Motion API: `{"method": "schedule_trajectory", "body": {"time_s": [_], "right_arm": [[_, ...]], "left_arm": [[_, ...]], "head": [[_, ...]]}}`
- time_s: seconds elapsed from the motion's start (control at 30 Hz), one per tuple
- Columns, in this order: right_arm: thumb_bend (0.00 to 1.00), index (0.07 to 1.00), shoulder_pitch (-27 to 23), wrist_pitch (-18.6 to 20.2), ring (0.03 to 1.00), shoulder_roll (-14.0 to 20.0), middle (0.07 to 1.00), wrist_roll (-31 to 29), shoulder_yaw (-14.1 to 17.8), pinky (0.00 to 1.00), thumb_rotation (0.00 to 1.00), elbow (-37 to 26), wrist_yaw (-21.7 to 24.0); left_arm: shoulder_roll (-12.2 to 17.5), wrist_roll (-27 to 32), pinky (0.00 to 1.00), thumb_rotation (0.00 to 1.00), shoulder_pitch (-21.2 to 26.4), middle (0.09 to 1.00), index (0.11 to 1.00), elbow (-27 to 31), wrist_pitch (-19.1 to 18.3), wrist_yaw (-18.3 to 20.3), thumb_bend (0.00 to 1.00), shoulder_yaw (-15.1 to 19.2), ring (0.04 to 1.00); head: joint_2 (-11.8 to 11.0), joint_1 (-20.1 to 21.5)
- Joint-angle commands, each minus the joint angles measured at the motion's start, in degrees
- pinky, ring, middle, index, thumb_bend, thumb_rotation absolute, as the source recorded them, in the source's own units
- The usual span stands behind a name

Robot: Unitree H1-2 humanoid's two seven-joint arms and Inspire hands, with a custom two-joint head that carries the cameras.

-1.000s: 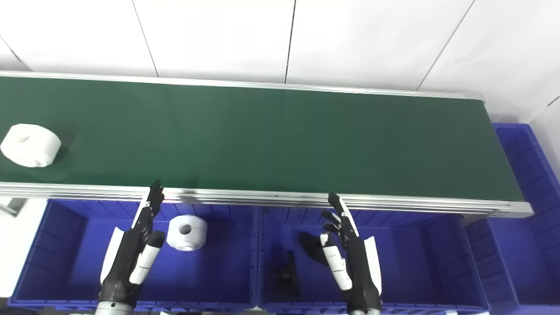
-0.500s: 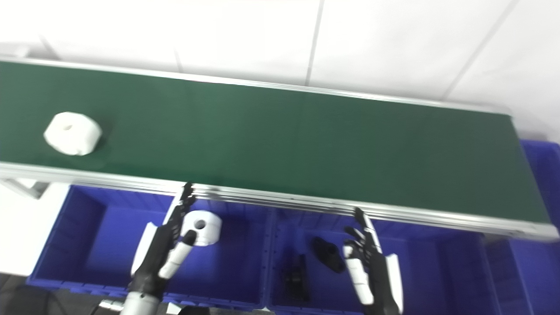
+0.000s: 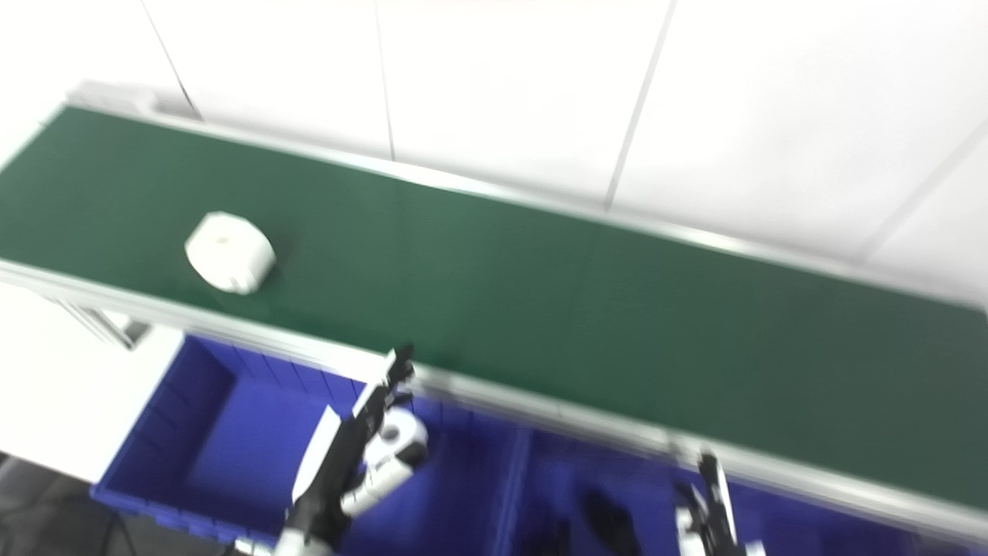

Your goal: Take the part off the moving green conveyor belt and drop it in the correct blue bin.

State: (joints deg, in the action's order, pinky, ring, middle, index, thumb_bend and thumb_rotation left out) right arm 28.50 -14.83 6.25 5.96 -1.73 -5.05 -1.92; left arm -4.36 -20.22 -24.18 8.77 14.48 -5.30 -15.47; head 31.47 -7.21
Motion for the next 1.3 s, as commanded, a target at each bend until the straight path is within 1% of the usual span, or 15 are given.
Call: {"method": "schedule_trajectory", "body": {"time_s": [0.0,0.23,0.33,0.43,0.47,0.5,0.53,0.57,0.6,0.7,0.8,0.9,1.0,1.13,1.27], "right_arm": [[0.47,1.000,-0.2,-4.1,0.890,0.3,0.994,-0.8,0.4,0.85,1.00,0.0,0.3],[0.43,1.000,-0.7,-5.8,0.893,0.7,1.000,-1.0,0.7,0.86,1.00,2.3,0.5],[0.43,1.000,-0.7,-5.3,0.895,0.4,1.000,-0.8,0.7,0.85,1.00,2.1,0.4],[0.38,1.000,-0.7,-4.6,0.897,0.1,1.000,-0.5,0.6,0.86,1.00,1.4,0.4],[0.36,1.000,-0.7,-4.5,0.899,0.1,1.000,-0.5,0.5,0.86,1.00,1.3,0.4],[0.35,1.000,-0.7,-4.5,0.900,0.1,1.000,-0.5,0.5,0.86,1.00,1.4,0.4],[0.35,1.000,-0.8,-4.6,0.901,0.1,1.000,-0.5,0.4,0.86,1.00,1.4,0.5],[0.35,1.000,-0.8,-4.5,0.900,0.0,1.000,-0.4,0.4,0.87,1.00,1.5,0.5],[0.35,1.000,-0.7,-4.4,0.898,0.0,1.000,-0.4,0.4,0.87,1.00,1.4,0.5],[0.35,1.000,-0.6,-4.3,0.896,-0.2,1.000,-0.4,0.3,0.87,1.00,1.3,0.5],[0.43,1.000,-0.5,-4.1,0.884,-0.4,0.998,-0.5,0.1,0.86,1.00,1.0,0.5],[0.48,1.000,-0.3,-4.0,0.875,-0.6,0.994,-0.4,-0.1,0.85,1.00,0.8,0.5],[0.50,1.000,-0.1,-3.8,0.876,-0.9,0.994,0.0,-0.2,0.85,1.00,0.3,0.3],[0.48,1.000,0.1,-3.8,0.876,-1.2,0.988,0.3,-0.3,0.85,1.00,-0.3,0.3],[0.52,1.000,0.0,-3.7,0.864,-1.5,0.978,0.3,-0.4,0.83,1.00,-0.5,0.3]], "left_arm": [[-0.8,-0.1,0.85,0.87,1.0,0.967,0.959,2.9,1.6,-1.4,0.59,0.6,0.928],[-0.6,0.1,0.83,0.89,5.2,0.969,0.966,7.1,-0.4,-0.9,0.72,3.6,0.930],[1.1,-2.1,0.71,0.89,9.0,0.931,0.930,8.0,-0.1,-1.2,0.78,6.1,0.894],[6.5,-7.0,0.57,0.84,15.1,0.847,0.913,7.1,0.5,-0.6,0.82,9.3,0.793],[8.0,-8.8,0.66,0.82,16.4,0.816,0.923,6.9,0.2,-0.4,0.82,9.8,0.794],[10.8,-11.0,0.69,0.81,18.3,0.806,0.927,6.9,-0.8,0.9,0.82,10.5,0.794],[12.7,-12.2,0.89,0.75,19.6,0.827,0.921,7.0,-1.5,1.8,0.79,10.8,0.854],[15.7,-13.6,0.93,0.71,21.6,0.843,0.913,6.6,-2.0,3.5,0.77,11.1,0.871],[18.6,-14.7,0.94,0.64,23.6,0.864,0.903,5.9,-2.3,5.1,0.76,11.3,0.878],[26.1,-18.2,0.85,0.55,29.1,0.861,0.889,1.7,-2.3,8.9,0.78,10.6,0.838],[30.9,-21.1,0.82,0.43,33.2,0.848,0.869,-3.6,-1.8,10.6,0.88,9.4,0.834],[34.1,-24.1,0.82,0.39,36.6,0.845,0.851,-9.3,-1.6,10.5,0.92,8.1,0.833],[35.8,-25.4,0.83,0.36,38.6,0.839,0.838,-14.7,-0.8,9.1,0.94,7.2,0.832],[37.0,-27.1,0.84,0.32,40.3,0.837,0.821,-20.1,-0.4,8.3,0.94,5.5,0.836],[37.6,-28.4,0.82,0.31,41.7,0.826,0.814,-24.4,0.1,7.1,0.95,3.5,0.831]], "head": [[-0.5,-0.2],[-2.5,-2.5],[-2.8,-3.0],[-2.6,-2.9],[-2.6,-2.9],[-2.4,-2.8],[-2.4,-2.8],[-2.2,-2.6],[-2.1,-2.4],[-1.7,-2.1],[-1.3,-1.5],[-1.1,-1.2],[-0.5,-0.4],[-0.1,0.2],[0.2,0.6]]}}
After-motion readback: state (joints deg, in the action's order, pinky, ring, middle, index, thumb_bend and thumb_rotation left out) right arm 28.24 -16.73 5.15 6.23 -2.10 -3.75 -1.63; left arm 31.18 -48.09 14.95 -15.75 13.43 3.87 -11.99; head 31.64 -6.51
